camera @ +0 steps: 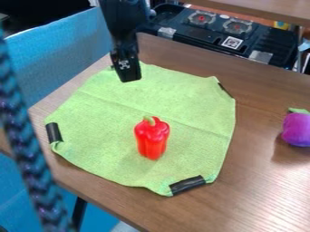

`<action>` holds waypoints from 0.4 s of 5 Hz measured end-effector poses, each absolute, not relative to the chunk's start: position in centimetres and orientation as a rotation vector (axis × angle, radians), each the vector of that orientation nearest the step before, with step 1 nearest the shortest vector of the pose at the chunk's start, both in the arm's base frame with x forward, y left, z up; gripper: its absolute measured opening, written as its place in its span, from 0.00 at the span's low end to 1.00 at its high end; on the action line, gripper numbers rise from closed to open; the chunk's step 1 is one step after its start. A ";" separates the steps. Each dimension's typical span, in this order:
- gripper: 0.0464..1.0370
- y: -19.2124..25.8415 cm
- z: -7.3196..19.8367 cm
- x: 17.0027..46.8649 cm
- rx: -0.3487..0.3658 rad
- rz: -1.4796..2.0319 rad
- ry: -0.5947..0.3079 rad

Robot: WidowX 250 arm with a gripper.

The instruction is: Fold cloth from top left side to bottom right side

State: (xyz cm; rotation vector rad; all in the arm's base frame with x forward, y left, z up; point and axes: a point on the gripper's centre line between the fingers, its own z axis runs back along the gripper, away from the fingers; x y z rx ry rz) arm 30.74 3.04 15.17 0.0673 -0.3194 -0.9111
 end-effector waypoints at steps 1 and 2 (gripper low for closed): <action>0.96 3.1 14.3 30.8 0.053 -0.907 -0.298; 0.96 3.5 13.9 31.4 0.083 -0.902 -0.309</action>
